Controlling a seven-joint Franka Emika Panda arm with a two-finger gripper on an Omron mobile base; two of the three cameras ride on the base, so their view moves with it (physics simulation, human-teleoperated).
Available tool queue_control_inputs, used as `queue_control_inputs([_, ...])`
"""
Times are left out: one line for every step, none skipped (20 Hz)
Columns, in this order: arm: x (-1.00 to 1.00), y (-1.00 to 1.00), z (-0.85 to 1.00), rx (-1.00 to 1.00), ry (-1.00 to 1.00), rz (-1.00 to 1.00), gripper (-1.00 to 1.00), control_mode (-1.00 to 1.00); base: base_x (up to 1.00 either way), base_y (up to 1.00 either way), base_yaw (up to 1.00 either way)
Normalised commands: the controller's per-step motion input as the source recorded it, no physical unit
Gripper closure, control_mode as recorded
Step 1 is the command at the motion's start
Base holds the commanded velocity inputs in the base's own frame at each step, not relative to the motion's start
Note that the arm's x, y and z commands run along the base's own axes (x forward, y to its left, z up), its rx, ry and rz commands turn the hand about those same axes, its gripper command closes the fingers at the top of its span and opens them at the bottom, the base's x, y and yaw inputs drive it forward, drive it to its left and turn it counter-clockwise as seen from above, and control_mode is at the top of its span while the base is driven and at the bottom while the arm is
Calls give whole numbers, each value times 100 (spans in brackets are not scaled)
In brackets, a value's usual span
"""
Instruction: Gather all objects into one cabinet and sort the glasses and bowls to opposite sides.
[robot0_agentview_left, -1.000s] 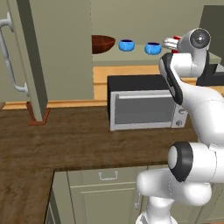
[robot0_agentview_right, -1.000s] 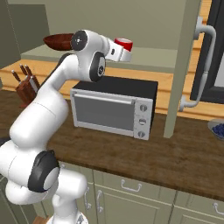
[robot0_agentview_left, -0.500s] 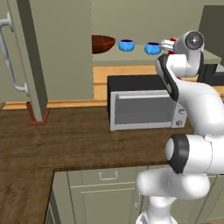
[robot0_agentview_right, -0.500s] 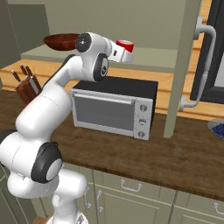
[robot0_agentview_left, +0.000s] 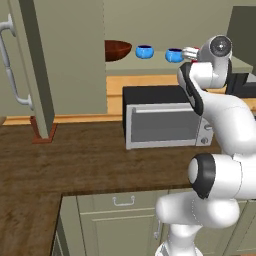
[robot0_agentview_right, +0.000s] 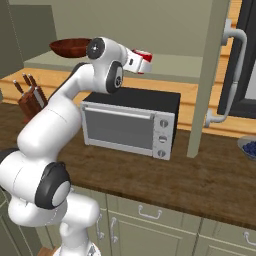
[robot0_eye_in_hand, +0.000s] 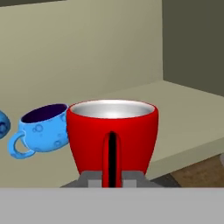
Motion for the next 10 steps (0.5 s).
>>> queue_control_inputs([0, 0, 0, 0, 5, 0, -100, -100, 0, 0, 0])
queue_control_inputs([0, 0, 0, 0, 2, 0, -100, -100, 0, 0, 0])
queue_control_inputs([0, 0, 0, 0, 1, 0, -100, -100, 0, 0, 0])
queue_control_inputs([0, 0, 0, 0, 0, 0, -100, -100, 0, 0, 0])
queue_control_inputs([0, 0, 0, 0, 0, 0, -100, -100, 0, 0, 0])
queue_control_inputs([0, 0, 0, 0, 0, 0, -100, -100, 0, 0, 0])
queue_control_inputs([0, 0, 0, 0, 0, 0, -100, -100, 0, 0, 0])
queue_control_inputs([0, 0, 0, 0, 0, 0, -100, -100, 0, 0, 0])
queue_control_inputs([0, 0, 0, 0, 0, 0, -100, -100, 0, 0, 0])
queue_control_inputs([0, -11, 0, 6, 0, 0, -100, -100, 0, 0, 0])
